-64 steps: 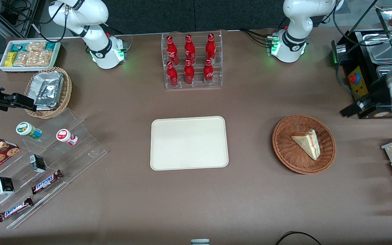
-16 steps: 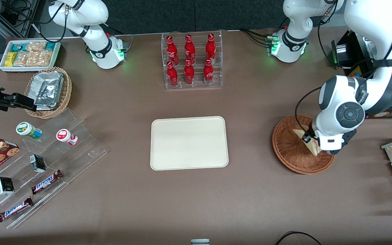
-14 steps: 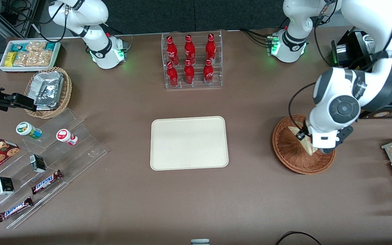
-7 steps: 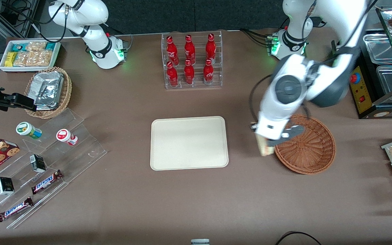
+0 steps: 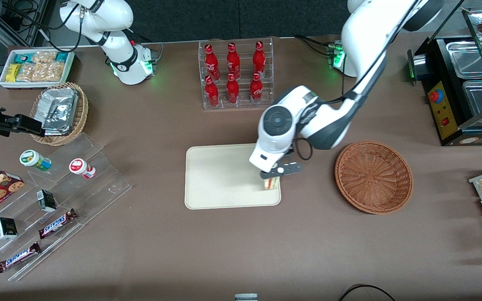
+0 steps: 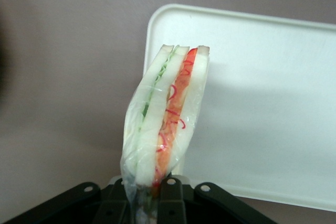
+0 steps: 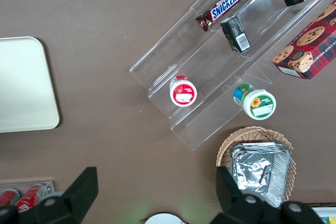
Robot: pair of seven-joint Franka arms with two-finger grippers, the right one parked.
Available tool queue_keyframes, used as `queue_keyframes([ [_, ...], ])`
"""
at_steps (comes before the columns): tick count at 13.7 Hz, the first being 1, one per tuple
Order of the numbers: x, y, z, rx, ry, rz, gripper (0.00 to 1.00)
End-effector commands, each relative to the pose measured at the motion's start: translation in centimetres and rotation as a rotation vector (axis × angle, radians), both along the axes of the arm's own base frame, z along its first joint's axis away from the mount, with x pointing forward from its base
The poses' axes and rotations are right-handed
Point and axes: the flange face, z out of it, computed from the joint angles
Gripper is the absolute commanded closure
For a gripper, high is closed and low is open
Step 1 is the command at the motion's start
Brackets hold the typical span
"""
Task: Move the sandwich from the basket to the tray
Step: 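Carry the held sandwich over to the white tray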
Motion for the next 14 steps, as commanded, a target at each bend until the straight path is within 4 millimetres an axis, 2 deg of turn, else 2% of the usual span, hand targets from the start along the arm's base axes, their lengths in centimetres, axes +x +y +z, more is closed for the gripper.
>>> queue_keyframes([
  [1,-0.1,-2.6,-1.9,-0.001,-0.04,-0.018,0.88],
  [5,1.3,-3.1,-6.9,0.009,-0.041,0.014,0.88],
  [6,0.6,-3.8,-7.5,0.03,-0.061,0.005,0.88],
  [8,0.1,-4.5,-7.8,0.037,-0.066,0.009,0.88],
  [11,0.4,-4.7,-6.3,0.029,-0.08,0.03,0.9],
  [13,0.1,-6.0,-4.9,0.029,-0.09,0.053,0.91],
  [14,-0.6,-6.7,-5.0,0.029,-0.091,0.041,0.91],
])
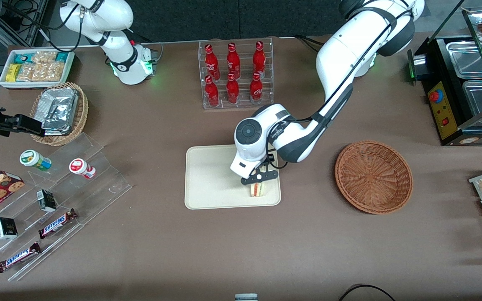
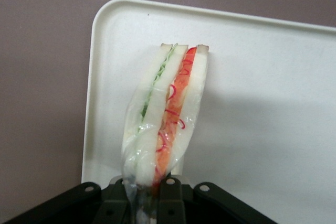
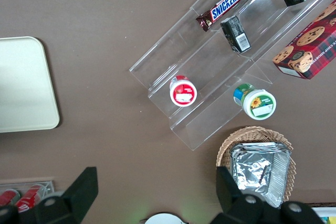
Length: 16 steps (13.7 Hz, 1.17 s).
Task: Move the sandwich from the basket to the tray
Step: 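Lower the sandwich onto the tray and open the left gripper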
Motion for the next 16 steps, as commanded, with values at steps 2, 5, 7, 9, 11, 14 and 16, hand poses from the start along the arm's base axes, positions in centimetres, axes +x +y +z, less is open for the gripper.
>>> queue_keyframes([
  [2,-1.3,-2.3,0.8,0.017,-0.024,0.007,0.91],
  [5,-1.6,-2.3,0.5,0.021,-0.021,0.012,0.9],
  [7,-1.6,-2.3,0.3,0.024,-0.018,0.007,0.64],
  [9,-1.5,-2.2,0.3,0.023,-0.018,0.003,0.34],
  [11,-1.5,-2.2,0.3,0.023,-0.016,-0.001,0.07],
  [14,-0.3,-1.7,3.1,0.002,-0.047,0.039,0.0],
  [16,0.7,-0.9,7.2,-0.02,-0.096,0.109,0.0],
])
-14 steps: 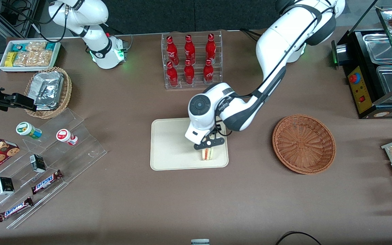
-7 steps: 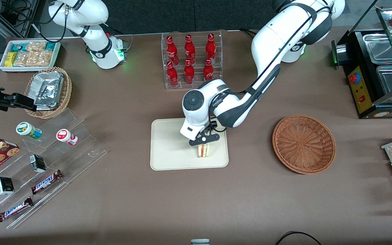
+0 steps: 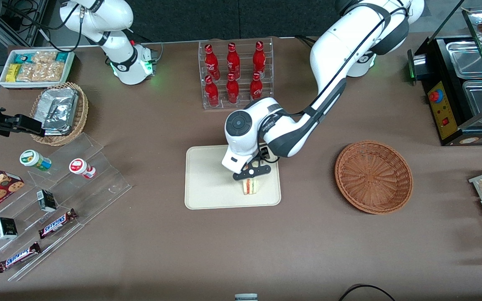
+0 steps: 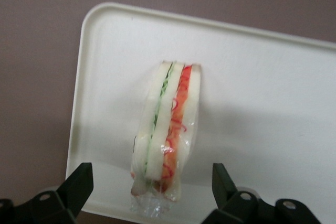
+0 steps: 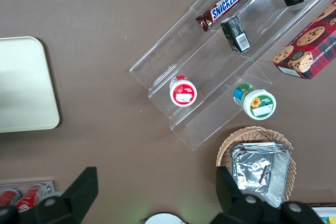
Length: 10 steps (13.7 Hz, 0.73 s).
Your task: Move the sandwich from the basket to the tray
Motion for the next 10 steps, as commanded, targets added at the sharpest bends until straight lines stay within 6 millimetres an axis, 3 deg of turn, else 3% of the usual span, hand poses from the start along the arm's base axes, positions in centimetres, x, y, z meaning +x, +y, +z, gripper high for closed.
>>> queue_keyframes([
  [1,1.5,2.2,6.7,0.01,-0.067,0.121,0.0],
  [4,3.5,8.3,14.5,0.037,-0.055,0.24,0.0],
  [5,4.2,11.2,17.1,0.044,-0.053,0.28,0.0],
  [10,5.2,23.0,25.9,0.104,0.003,0.259,0.0],
])
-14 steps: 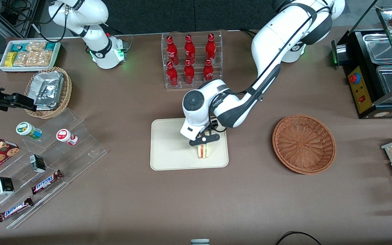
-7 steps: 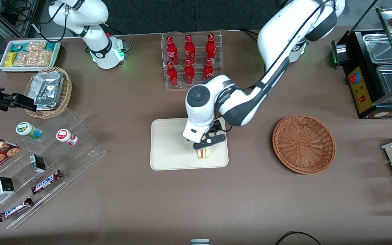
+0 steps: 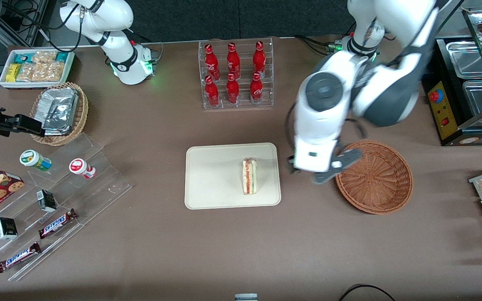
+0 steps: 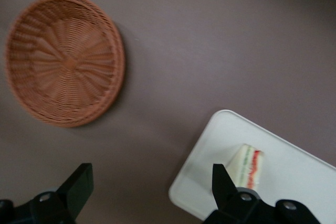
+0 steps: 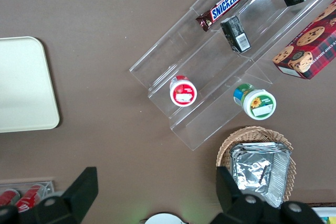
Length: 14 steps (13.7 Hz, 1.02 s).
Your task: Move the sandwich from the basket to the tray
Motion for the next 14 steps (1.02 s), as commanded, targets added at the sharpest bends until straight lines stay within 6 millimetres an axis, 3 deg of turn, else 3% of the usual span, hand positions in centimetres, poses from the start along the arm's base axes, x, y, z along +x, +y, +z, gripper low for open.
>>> queue_keyframes([
  [1,-0.8,5.3,3.6,0.008,0.04,-0.042,0.0],
  [6,-1.5,17.3,9.5,-0.04,0.118,-0.169,0.0],
  [11,-4.5,24.7,13.5,-0.105,0.165,-0.319,0.0],
  [14,-9.2,28.3,15.3,-0.137,0.144,-0.381,0.0],
])
